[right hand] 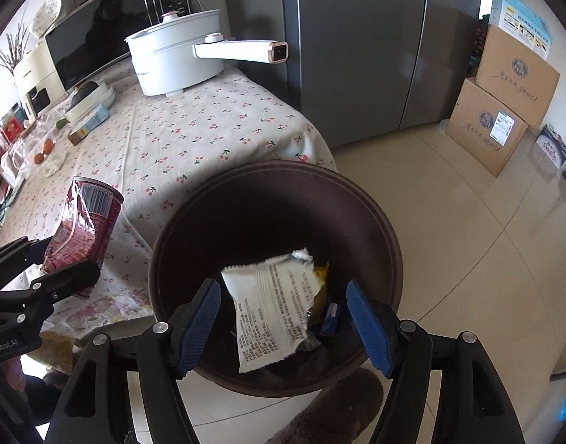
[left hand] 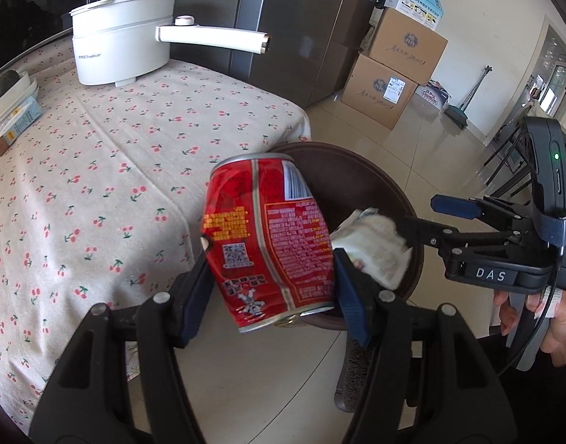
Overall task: Collect trash
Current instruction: 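Carry the crushed can and wrapper over the bin and open both tools, then move both tools away from the bin back toward the table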
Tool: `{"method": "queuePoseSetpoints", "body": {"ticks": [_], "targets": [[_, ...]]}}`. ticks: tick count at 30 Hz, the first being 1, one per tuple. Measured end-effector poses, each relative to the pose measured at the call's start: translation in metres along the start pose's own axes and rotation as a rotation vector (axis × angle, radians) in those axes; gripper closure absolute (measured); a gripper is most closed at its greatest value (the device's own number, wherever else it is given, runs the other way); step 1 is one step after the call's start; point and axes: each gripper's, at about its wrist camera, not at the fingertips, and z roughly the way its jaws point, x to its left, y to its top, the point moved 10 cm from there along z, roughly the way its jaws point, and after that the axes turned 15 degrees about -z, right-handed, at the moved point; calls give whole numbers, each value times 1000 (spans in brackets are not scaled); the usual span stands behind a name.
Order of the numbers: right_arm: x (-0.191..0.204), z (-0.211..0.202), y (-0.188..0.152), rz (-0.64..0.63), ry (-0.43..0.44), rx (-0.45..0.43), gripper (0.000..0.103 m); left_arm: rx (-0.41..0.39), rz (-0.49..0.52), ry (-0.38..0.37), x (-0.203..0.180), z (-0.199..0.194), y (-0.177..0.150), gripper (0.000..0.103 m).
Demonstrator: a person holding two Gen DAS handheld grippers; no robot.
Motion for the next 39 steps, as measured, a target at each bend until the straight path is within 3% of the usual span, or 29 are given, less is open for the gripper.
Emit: {"method": "queuePoseSetpoints", "body": {"ticks": [17,20,21,25,39], "targets": [[-31,-1,-12,63,-37,10,28,36,102,-75,-41,36,-4,40],[-34,-2,-11,73,-42,8,28,36,131,-131,-46,38,-3,40],[-35,-2,-11,76,-44,8,28,29,133,-122,-44,39,-2,39],[-36,-2,-9,78,-46,5,28,-4,87,-85,-31,33,7,21],[-18,-3,6,41,-40,-13,27,-71,23,110,28,3,22,1]]}}
